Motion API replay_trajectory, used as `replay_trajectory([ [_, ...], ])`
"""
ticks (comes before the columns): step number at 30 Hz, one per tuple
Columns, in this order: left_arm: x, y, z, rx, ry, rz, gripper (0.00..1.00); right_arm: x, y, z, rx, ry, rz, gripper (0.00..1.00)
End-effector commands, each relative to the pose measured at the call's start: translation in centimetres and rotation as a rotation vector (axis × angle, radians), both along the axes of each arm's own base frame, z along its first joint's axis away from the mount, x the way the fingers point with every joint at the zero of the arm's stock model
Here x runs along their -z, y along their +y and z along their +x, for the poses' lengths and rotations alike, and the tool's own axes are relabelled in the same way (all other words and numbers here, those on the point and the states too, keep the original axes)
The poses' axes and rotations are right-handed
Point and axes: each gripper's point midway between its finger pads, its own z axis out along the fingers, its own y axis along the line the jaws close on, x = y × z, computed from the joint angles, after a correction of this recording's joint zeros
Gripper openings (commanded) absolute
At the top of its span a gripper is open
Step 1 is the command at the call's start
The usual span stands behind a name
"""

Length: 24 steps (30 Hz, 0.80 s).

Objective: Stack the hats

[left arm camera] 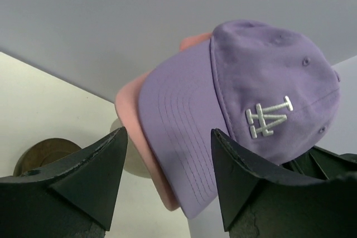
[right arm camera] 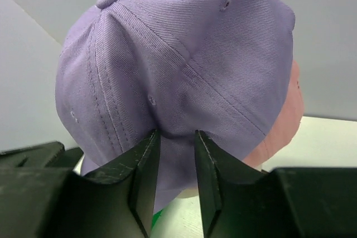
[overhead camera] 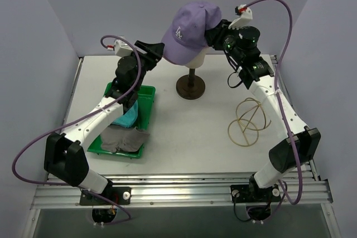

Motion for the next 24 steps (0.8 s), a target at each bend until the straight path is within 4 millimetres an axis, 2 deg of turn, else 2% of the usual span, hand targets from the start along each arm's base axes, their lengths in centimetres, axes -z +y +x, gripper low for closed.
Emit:
replay_trajectory([
  [1, -3.9, -0.1, 0.4, 0.063, -0.097, 0.004, 0.69, -6.0, -1.6, -2.2, 0.031, -0.134, -0.013, 0.29],
  [5, -4.5, -0.3, 1.1, 0.096, -0.114, 0.051, 0.67, -8.0, -3.7, -2.2, 0.044, -0.172, -0.014, 0.33],
  [6, -4.5, -0.1, 1.3, 0.098, -0.115, 0.06, 0.66, -8.2, -5.2, -1.7, 0.065, -0.174, -0.009, 0.34],
  [9, -4.8, -0.2, 1.5, 0.106, -0.128, 0.073, 0.66, -9.3, -6.8, -1.1, 0.057, -0.195, 0.022, 0.37],
  [10, -4.6, -0.2, 1.8, 0.104, -0.126, 0.081, 0.66, -9.4, -8.1, -0.6, 0.079, -0.19, 0.027, 0.37],
  [11, -4.4, -0.4, 1.9, 0.119, -0.125, 0.089, 0.66, -9.5, -8.5, -0.2, 0.08, -0.189, 0.024, 0.37],
  [12, -4.8, -0.3, 2.0, 0.123, -0.133, 0.089, 0.65, -10.9, -8.8, -0.4, 0.065, -0.216, 0.025, 0.38],
  [13, -4.8, -0.2, 2.2, 0.124, -0.133, 0.093, 0.65, -9.6, -9.3, 1.0, 0.066, -0.171, 0.015, 0.38],
  [14, -4.5, -0.2, 2.6, 0.128, -0.13, 0.097, 0.65, -9.5, -9.3, 1.5, 0.051, -0.164, 0.011, 0.38],
  [15, -4.6, -0.4, 2.6, 0.142, -0.134, 0.1, 0.65, -10.9, -9.2, 1.4, 0.027, -0.193, 0.008, 0.38],
  [16, -4.8, -0.5, 2.9, 0.146, -0.143, 0.107, 0.65, -9.4, -9.0, 2.5, -0.022, -0.157, -0.001, 0.38],
  [18, -5.0, -1.0, 3.2, 0.177, -0.158, 0.129, 0.65, -8.2, -8.9, 3.7, -0.059, -0.131, 0.009, 0.4],
  [19, -5.3, -1.4, 3.6, 0.187, -0.165, 0.132, 0.65, -8.4, -8.8, 3.8, -0.082, -0.137, 0.01, 0.4],
  [21, -5.6, -1.7, 4.0, 0.202, -0.175, 0.148, 0.65, -7.3, -9.2, 4.6, -0.074, -0.113, 0.015, 0.4],
  [24, -6.5, -2.6, 4.5, 0.233, -0.2, 0.178, 0.65, -4.2, -10.2, 5.7, -0.013, -0.033, 0.033, 0.38],
])
